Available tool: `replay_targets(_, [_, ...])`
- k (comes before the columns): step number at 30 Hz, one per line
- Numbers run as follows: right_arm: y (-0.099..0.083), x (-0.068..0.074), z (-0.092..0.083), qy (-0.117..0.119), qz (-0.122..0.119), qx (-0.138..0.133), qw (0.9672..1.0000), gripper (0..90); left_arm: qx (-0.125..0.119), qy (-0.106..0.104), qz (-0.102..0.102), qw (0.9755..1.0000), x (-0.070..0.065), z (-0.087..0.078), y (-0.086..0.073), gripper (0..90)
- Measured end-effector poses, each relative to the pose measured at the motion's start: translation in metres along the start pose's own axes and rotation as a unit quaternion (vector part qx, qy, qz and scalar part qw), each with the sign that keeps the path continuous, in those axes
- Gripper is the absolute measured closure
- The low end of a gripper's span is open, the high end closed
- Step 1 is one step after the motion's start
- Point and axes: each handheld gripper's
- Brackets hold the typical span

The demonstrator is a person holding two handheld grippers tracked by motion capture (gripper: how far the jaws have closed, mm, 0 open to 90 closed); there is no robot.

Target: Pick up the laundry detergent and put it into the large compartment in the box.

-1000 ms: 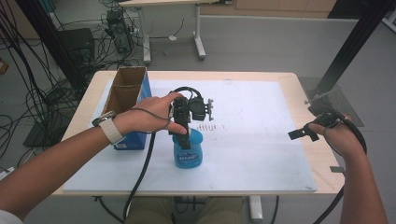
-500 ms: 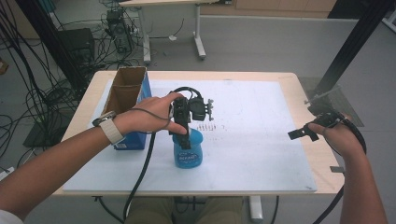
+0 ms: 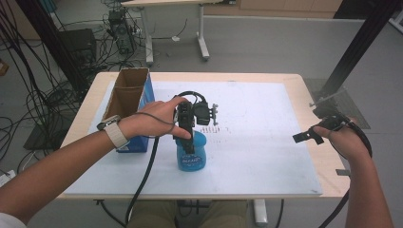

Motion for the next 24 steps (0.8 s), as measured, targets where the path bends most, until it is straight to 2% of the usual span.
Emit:
replay_targets(4, [0.000, 0.000, 0.001, 0.001, 0.000, 0.001, 1.0000, 5.6, 0.001, -0.005, -0.001, 1.0000, 0.003, 0.004, -0.001, 8.8])
replay_targets(9, [0.001, 0.000, 0.002, 0.001, 0.000, 0.002, 1.0000, 5.6, -0.004, -0.005, -0.001, 1.0000, 0.003, 0.005, -0.002, 8.9])
replay_targets(24, [0.000, 0.000, 0.003, 0.003, 0.002, 0.002, 1.0000, 5.6, 0.002, -0.006, 0.004, 1.0000, 0.004, 0.020, 0.002, 11.5])
Point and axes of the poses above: each handheld gripper's, and its own axes: z roughly forward along the jaws, y roughly out of its top, x roughly to its left, and after that the axes turned 6 degrees about z, right-handed
